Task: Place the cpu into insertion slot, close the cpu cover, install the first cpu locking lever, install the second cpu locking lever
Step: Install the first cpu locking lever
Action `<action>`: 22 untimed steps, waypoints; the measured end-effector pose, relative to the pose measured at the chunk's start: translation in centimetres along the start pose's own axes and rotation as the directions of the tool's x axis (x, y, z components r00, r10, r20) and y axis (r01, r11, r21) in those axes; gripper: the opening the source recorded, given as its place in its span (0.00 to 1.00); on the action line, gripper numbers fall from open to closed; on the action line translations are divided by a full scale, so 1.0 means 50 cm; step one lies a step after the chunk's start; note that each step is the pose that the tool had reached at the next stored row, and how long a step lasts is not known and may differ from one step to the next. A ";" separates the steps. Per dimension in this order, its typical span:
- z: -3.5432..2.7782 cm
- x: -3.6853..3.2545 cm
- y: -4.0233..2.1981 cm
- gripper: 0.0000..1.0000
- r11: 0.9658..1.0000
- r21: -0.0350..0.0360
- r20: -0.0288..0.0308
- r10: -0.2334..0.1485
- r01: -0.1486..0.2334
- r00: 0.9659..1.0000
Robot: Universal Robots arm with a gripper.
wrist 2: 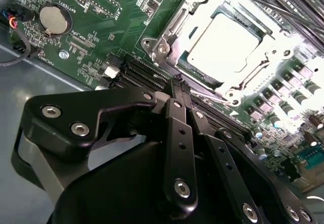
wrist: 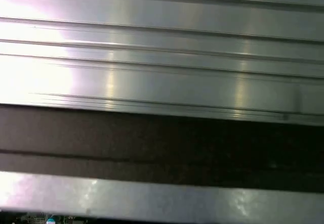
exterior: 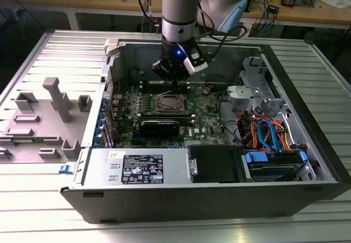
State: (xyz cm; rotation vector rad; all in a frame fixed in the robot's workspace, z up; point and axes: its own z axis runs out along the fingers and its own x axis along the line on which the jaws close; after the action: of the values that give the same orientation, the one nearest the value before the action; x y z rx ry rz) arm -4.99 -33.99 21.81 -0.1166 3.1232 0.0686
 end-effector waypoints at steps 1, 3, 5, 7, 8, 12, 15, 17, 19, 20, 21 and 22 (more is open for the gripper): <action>0.019 -0.006 -0.001 0.11 1.000 0.000 0.000 0.000 0.000 1.000; 0.025 -0.009 -0.002 0.11 1.000 0.000 0.000 0.000 0.000 1.000; 0.020 -0.009 -0.001 0.11 1.000 0.000 0.000 0.000 0.000 1.000; 0.019 -0.009 -0.001 0.11 1.000 0.000 0.000 0.000 0.000 1.000; 0.020 -0.009 -0.001 0.11 1.000 0.000 0.000 0.000 0.000 1.000; 0.022 -0.011 -0.002 0.11 1.000 0.001 0.000 0.000 0.000 1.000; 0.023 -0.011 -0.002 0.11 1.000 0.001 -0.001 0.000 0.000 1.000; 0.024 -0.012 -0.002 0.11 1.000 0.001 -0.002 0.000 0.000 1.000; 0.025 -0.012 -0.002 0.11 1.000 0.001 -0.003 0.001 -0.001 1.000; 0.025 -0.012 -0.002 0.11 1.000 0.001 -0.004 0.001 -0.001 1.000; 0.026 -0.012 -0.002 0.11 1.000 0.002 -0.004 0.001 -0.001 1.000; 0.027 -0.012 -0.002 0.11 1.000 0.002 -0.004 0.001 -0.001 1.000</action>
State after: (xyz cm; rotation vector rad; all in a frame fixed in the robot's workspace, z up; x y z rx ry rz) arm -4.36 -33.98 20.48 -0.1156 3.1274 0.0658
